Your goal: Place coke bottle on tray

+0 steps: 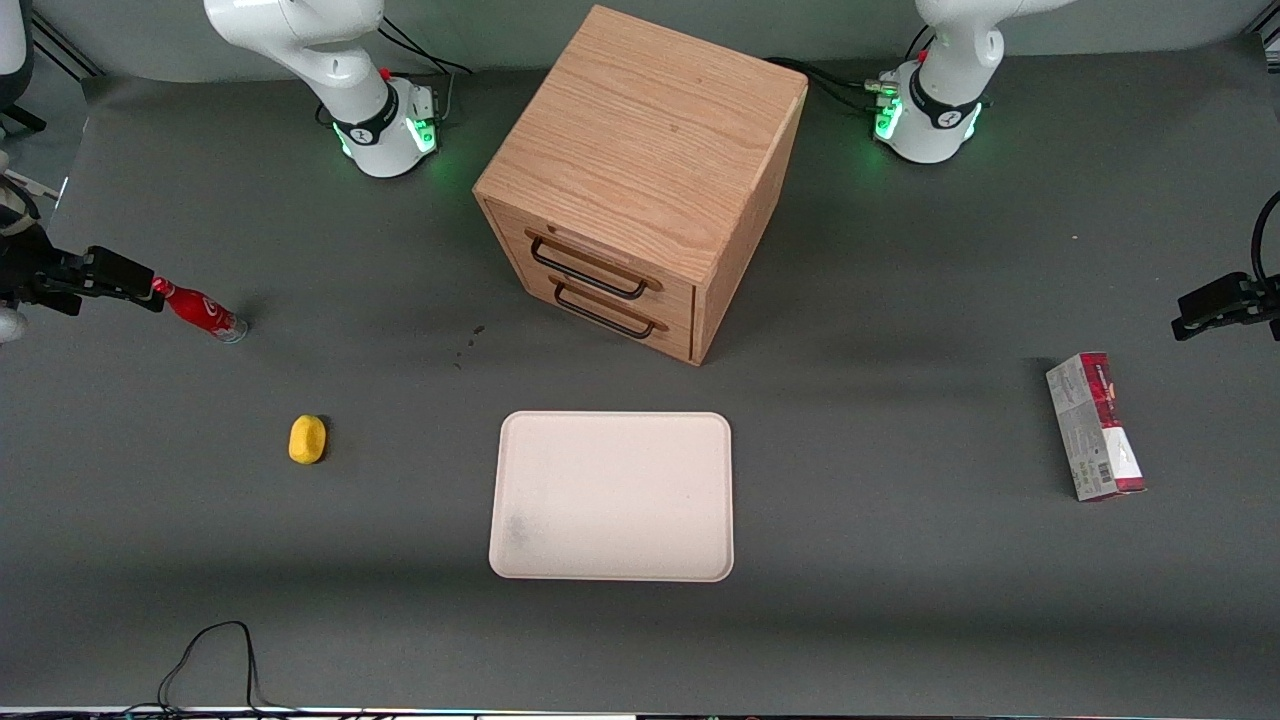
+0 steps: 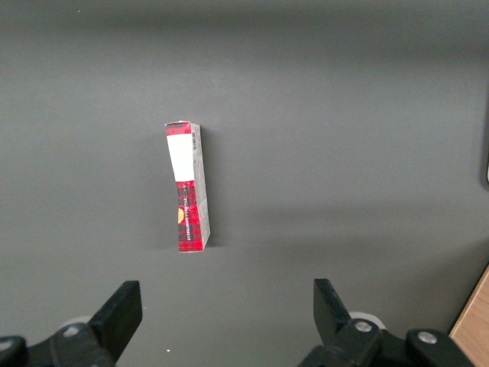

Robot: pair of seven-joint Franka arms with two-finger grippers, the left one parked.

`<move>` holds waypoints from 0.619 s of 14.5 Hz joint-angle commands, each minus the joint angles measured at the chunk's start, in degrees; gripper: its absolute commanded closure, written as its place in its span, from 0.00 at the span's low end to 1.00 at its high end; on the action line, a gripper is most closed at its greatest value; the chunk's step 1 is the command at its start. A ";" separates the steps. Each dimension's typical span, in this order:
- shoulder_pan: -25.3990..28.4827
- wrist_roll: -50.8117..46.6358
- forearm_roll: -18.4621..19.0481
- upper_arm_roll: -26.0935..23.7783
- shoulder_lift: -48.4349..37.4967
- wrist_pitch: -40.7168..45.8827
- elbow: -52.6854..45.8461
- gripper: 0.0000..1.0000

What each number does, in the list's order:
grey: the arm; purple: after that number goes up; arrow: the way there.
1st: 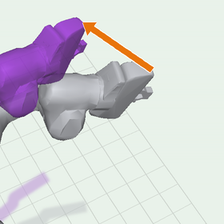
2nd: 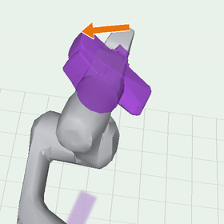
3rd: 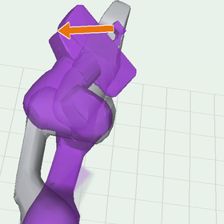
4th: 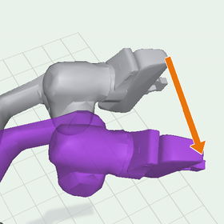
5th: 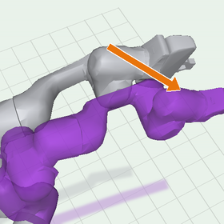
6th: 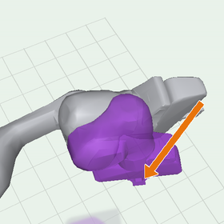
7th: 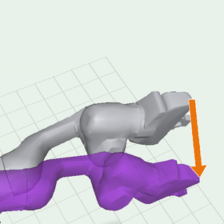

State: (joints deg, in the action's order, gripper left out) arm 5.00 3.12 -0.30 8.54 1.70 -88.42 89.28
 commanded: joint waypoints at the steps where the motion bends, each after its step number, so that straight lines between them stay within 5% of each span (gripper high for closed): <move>1: 0.80 -1.45 0.39 0.51 0.24 1.24 -1.04 0.00; 9: 1.15 2.31 2.22 4.45 -2.03 3.95 1.24 0.00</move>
State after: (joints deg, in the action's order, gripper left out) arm 5.32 3.40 0.23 10.08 1.79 -86.29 89.29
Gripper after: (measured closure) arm 0.000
